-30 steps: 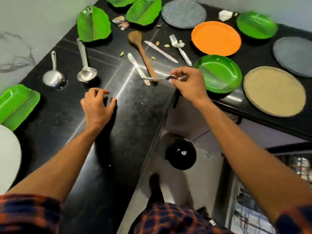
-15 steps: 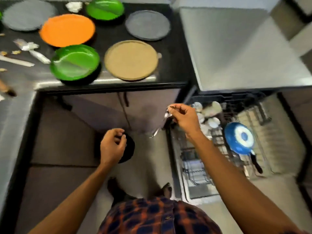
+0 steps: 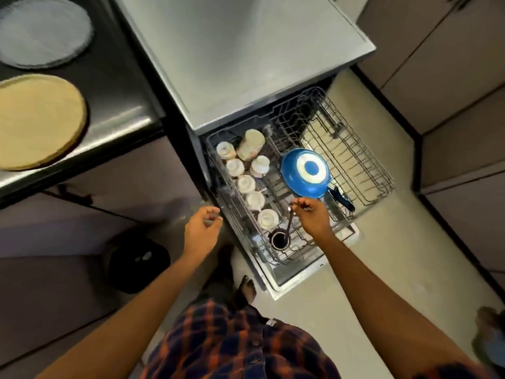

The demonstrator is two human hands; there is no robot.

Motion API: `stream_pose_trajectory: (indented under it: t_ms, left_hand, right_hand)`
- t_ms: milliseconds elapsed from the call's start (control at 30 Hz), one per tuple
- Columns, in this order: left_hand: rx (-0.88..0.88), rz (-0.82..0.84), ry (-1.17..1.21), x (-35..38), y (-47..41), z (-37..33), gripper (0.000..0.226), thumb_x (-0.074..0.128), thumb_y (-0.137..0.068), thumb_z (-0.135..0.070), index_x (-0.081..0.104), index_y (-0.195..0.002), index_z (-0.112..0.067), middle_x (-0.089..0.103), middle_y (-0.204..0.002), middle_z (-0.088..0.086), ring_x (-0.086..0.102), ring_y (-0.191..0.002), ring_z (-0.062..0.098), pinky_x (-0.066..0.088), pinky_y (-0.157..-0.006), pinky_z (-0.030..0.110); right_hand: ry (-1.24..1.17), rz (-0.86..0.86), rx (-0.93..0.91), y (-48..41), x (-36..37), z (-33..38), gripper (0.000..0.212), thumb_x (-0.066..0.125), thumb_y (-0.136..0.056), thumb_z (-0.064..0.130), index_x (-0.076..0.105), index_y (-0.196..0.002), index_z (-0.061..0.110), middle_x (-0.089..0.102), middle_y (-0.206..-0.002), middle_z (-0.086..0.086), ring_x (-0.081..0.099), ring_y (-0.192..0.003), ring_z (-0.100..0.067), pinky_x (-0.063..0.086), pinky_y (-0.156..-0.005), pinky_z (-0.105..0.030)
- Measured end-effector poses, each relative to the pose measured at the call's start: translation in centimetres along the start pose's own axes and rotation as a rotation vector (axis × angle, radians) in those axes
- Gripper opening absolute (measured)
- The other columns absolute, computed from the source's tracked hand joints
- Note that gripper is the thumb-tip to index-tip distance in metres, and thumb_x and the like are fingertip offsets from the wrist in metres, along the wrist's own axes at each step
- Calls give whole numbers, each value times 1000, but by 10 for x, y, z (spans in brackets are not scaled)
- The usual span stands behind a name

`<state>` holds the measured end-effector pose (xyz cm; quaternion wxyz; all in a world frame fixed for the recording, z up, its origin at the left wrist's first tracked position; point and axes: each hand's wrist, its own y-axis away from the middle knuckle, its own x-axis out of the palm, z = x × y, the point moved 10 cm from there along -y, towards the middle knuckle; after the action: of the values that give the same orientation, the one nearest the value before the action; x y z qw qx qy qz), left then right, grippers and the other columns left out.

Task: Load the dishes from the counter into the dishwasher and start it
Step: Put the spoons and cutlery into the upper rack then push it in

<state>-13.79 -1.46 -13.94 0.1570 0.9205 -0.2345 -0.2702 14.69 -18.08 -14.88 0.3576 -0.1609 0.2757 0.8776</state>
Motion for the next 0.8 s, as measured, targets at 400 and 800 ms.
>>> stream_pose_trajectory:
  t_ms: [400, 800]
  left_hand:
    - [-317, 141, 63, 74, -88, 22, 32, 73, -90, -24, 54, -116, -25, 66, -91, 2, 67, -93, 26, 52, -89, 41]
    - [-409, 137, 76, 108, -144, 37, 65, 72, -90, -24, 36, -143, -14, 63, -95, 5, 62, -95, 25, 52, -92, 44]
  right_hand:
    - [532, 148, 9, -116, 23, -9, 14, 65, -95, 19, 77, -102, 22, 75, -105, -2, 68, -98, -26, 58, -85, -44]
    - [1042, 379, -257, -183, 101, -8, 25, 56, -99, 20, 68, -120, 27, 71, -106, -6, 62, -108, -30, 58, -82, -45]
